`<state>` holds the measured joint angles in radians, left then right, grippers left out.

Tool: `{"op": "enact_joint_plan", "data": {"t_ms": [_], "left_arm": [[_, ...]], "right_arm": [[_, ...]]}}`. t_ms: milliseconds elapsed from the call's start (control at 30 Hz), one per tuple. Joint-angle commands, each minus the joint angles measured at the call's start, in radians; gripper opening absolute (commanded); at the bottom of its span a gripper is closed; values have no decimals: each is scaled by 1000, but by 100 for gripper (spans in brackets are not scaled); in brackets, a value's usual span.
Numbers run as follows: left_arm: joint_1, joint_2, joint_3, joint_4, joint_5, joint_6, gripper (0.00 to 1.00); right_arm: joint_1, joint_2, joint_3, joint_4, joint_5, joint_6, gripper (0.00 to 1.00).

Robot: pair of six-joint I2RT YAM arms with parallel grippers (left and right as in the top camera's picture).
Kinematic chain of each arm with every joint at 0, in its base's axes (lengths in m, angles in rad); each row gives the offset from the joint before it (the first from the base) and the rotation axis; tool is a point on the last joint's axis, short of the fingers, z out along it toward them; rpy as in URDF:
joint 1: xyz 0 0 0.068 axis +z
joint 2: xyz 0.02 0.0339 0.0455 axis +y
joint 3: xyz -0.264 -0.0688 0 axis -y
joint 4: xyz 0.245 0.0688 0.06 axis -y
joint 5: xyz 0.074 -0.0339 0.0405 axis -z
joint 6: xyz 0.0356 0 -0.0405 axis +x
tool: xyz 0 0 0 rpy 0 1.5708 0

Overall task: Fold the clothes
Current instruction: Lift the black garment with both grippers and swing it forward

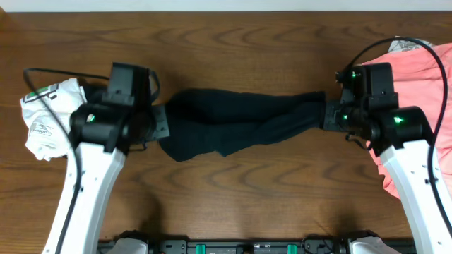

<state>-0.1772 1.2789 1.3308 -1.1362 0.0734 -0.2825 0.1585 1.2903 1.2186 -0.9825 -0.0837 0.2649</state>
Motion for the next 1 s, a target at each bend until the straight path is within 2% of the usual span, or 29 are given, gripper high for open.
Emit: {"op": "enact_joint_plan", "data": {"t_ms": [0,233,400,500,633,767,967], "left_arm": [[9,-43,5,-13,-15,17,6],[42,-110,21,-16,-14,16,6],[48,-166,75,-15,-3,12,6],[48,-217,107,-19,1,-35,6],[48,-290,136,-18,69,-89,6],[48,-341,137,-6,76,-166,6],[48,-290,137,42,76,-169,6]], "right_arm": [[-11,-30,16,-24,19,-47,1],[-11,-108,54,-38,128,-66,1],[-12,-164,175,-39,157,-80,1],[-11,-177,251,-47,189,-86,1],[-11,-177,326,-79,189,-102,1],[-11,-172,344,-87,188,-101,1],[-11,-65,344,-114,184,-102,1]]}}
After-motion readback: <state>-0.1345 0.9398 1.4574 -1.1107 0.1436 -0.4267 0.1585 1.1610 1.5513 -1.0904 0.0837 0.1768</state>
